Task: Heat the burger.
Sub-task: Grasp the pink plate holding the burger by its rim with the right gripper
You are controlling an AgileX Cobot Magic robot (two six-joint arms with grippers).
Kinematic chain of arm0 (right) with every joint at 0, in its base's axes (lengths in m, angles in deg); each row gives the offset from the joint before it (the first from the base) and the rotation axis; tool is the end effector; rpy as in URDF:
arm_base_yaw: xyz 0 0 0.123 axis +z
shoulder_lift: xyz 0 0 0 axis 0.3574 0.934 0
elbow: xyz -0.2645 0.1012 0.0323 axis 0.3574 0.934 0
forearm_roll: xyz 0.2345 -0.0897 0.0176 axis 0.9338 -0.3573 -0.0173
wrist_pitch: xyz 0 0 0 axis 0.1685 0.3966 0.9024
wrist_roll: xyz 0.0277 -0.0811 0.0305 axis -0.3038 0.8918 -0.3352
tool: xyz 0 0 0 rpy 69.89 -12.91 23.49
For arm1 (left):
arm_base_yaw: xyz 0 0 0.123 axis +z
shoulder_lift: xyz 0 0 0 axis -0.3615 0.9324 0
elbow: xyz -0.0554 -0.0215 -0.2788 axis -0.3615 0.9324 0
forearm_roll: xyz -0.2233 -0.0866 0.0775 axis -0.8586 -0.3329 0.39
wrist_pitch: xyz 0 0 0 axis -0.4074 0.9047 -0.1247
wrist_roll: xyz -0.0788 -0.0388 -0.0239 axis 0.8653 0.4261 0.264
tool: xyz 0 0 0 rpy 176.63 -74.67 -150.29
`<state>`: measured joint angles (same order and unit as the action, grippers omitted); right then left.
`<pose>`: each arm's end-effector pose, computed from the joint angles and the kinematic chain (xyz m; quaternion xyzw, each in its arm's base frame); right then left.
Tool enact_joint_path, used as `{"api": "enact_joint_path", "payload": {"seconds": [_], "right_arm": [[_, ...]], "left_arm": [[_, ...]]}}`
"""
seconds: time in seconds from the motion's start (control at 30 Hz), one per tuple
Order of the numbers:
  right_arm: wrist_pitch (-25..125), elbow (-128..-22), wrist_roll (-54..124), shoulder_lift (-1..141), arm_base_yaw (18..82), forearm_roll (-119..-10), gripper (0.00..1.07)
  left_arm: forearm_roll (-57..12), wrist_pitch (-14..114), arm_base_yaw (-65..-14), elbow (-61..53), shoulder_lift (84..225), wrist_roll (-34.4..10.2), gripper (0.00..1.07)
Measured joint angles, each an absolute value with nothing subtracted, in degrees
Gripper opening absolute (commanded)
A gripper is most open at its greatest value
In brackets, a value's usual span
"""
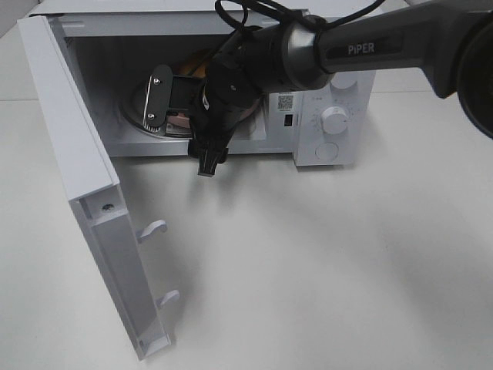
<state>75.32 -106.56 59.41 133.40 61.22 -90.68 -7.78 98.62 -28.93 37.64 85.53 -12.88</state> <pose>0.3990 0.3185 0.1425 -0.6582 0.6569 -0.1181 0.3483 -0.0050 0.0006 0.2783 0.0907 0.8440 -0.0148 0.5284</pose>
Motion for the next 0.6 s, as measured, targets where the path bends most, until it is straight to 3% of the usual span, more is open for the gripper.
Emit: {"api": "enact_joint_path", "payload": {"seconds": [0.6], "right_arm": [[70.85,-106.56,59.41,134.66,58.75,-90.68,0.67]], "left_arm": [[-7.78,98.62,-28.93,37.64,85.53,-12.88,0.00]]}}
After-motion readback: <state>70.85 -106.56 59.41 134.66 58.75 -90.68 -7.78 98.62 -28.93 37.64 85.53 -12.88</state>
